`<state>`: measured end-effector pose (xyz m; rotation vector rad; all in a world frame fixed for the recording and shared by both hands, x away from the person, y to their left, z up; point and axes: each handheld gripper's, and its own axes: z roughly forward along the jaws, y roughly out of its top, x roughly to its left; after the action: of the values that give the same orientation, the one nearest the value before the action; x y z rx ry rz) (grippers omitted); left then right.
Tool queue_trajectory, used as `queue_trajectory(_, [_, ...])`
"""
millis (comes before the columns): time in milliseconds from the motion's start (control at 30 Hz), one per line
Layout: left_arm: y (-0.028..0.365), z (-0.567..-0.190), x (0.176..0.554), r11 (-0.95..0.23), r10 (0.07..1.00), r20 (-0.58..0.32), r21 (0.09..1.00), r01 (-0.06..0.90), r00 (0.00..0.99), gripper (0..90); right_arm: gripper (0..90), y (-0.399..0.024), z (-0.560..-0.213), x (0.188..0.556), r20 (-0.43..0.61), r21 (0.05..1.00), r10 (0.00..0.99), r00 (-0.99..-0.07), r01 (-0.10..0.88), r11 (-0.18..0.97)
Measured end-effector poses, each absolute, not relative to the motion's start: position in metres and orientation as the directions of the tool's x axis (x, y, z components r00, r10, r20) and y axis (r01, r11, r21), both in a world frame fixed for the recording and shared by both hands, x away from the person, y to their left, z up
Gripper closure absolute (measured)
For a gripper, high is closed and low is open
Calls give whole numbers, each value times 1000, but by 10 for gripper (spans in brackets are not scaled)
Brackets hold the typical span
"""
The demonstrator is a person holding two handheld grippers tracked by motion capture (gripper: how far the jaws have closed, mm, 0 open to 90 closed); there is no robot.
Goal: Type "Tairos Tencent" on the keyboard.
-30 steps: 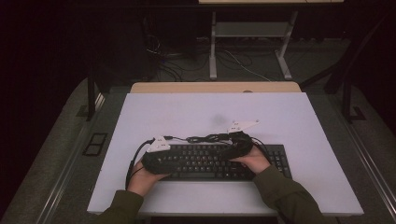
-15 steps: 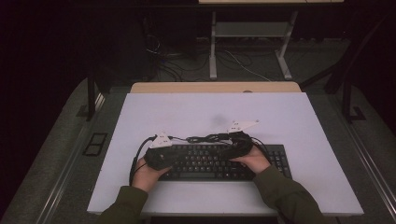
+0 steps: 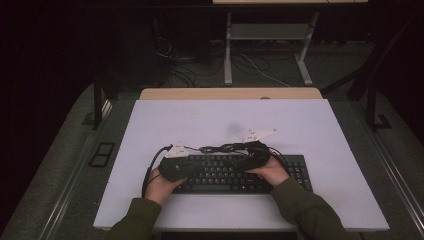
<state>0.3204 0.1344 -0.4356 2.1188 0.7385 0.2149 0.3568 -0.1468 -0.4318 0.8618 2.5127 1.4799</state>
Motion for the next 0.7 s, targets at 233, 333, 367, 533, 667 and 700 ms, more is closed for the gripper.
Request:
queue_trajectory(233, [133, -438, 321, -454, 578, -114, 778, 434, 808, 892, 216, -147, -432, 357, 192, 831, 517, -834, 419, 367])
queue_trajectory(333, [133, -438, 322, -454, 577, -114, 779, 433, 809, 891, 216, -146, -432, 356, 193, 831, 519, -833, 420, 366])
queue_trajectory(367, [133, -439, 322, -455, 576, -115, 777, 435, 809, 892, 216, -146, -432, 357, 192, 831, 519, -833, 419, 366])
queue_trajectory(533, [132, -440, 322, -461, 576, -116, 772, 439, 809, 892, 216, -146, -432, 356, 192, 830, 520, -832, 420, 366])
queue_trajectory(667, [132, -440, 322, -458, 576, -119, 772, 440, 808, 892, 216, -146, -432, 356, 192, 830, 520, -832, 421, 366])
queue_trajectory(700, [132, -440, 322, -458, 577, -119, 772, 440, 808, 892, 216, -146, -431, 356, 191, 831, 520, -833, 419, 366])
